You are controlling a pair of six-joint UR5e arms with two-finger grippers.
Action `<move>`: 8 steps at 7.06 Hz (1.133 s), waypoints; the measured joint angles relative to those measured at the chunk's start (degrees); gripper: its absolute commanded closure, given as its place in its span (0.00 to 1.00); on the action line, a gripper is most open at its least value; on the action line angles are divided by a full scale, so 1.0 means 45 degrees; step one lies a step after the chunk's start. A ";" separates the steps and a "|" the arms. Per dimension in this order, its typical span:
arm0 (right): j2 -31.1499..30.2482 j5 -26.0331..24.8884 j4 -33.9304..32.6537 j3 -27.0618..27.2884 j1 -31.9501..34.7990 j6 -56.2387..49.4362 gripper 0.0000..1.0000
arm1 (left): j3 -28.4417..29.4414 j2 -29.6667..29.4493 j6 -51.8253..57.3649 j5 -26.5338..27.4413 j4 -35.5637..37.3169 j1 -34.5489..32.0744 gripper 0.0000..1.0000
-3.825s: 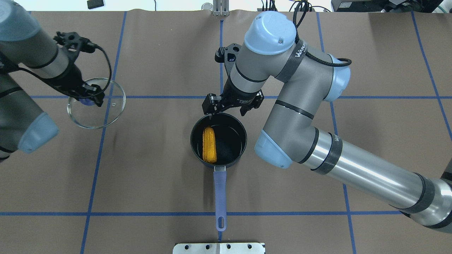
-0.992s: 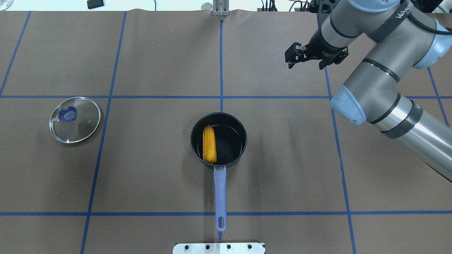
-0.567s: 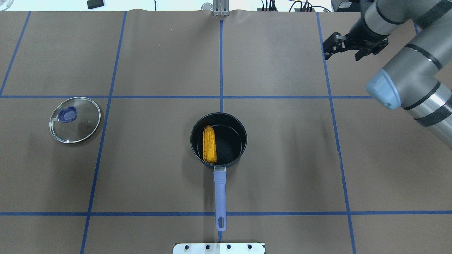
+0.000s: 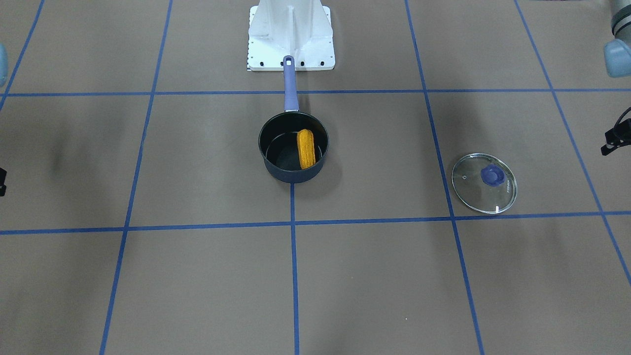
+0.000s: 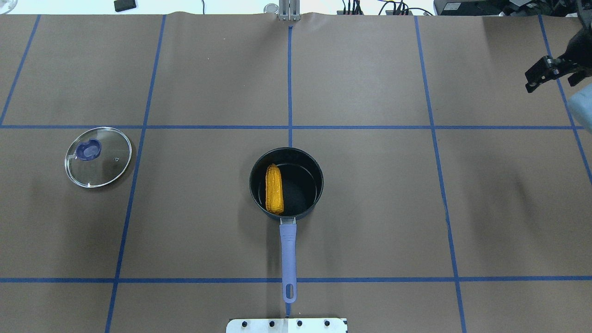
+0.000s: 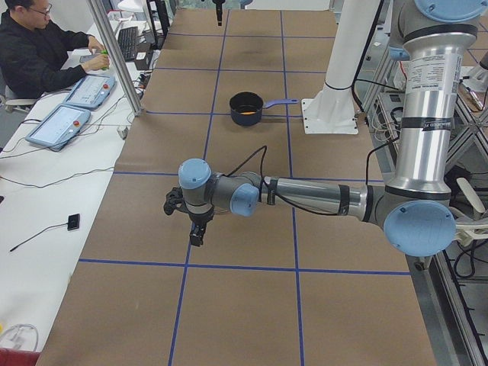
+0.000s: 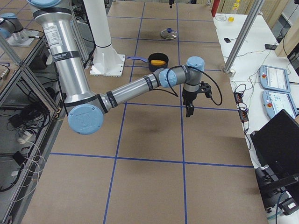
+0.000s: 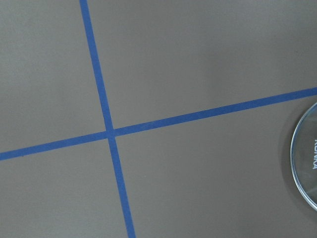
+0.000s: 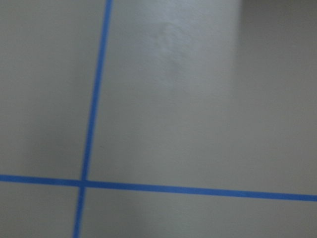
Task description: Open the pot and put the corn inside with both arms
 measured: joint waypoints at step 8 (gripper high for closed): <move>-0.3616 0.1993 0.0735 0.0064 0.1943 -0.0793 0.00 | 0.0117 0.0064 0.0250 0.0052 0.0146 -0.0350 0.01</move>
